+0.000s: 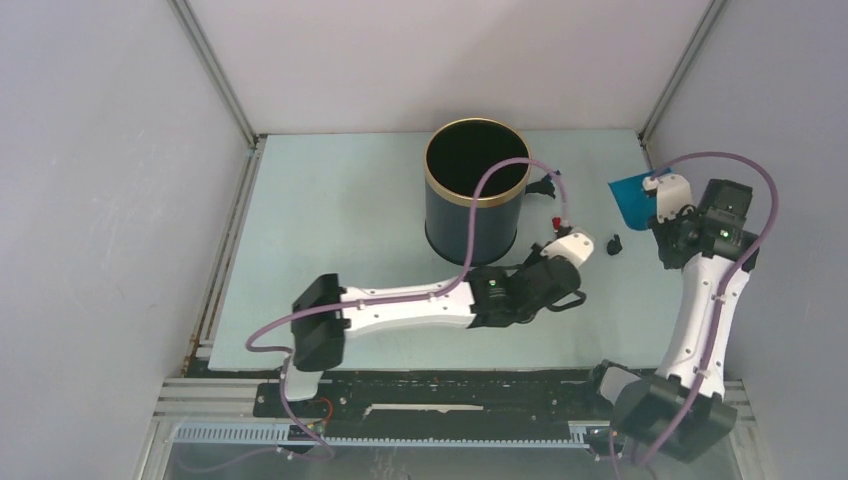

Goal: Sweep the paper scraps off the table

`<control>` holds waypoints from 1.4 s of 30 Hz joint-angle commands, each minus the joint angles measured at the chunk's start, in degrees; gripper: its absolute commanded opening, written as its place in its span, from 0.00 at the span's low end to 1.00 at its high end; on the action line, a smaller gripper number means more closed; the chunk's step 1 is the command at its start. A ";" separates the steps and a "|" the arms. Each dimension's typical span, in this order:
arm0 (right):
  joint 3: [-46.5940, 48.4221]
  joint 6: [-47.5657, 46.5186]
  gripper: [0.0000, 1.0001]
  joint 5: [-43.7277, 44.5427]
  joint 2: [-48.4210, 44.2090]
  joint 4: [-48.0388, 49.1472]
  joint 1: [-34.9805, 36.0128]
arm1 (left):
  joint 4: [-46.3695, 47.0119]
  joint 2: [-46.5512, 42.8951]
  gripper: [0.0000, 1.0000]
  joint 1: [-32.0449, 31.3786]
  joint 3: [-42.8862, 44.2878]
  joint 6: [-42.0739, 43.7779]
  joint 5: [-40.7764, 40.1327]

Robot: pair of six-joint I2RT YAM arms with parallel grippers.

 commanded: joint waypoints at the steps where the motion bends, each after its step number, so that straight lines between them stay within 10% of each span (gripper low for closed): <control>1: -0.10 -2.88 0.00 -12.46 3.50 -3.90 -8.58 | 6.92 7.34 0.00 0.06 11.78 14.24 -7.43; 9: -4.89 -10.72 0.00 -20.23 7.06 -6.63 -20.40 | 33.75 19.51 0.00 3.57 18.81 36.73 -10.86; 16: -11.74 -15.32 0.00 -20.46 6.82 -5.49 -22.33 | 45.01 29.30 0.00 9.28 26.98 39.03 -4.39; 28: -12.67 -15.94 0.00 -23.19 10.86 -6.65 -22.34 | 46.51 41.89 0.11 17.32 43.34 35.16 15.09; 42: -12.64 -13.77 0.00 -23.16 12.34 -6.86 -18.65 | 43.33 47.47 0.00 22.64 51.59 28.52 13.57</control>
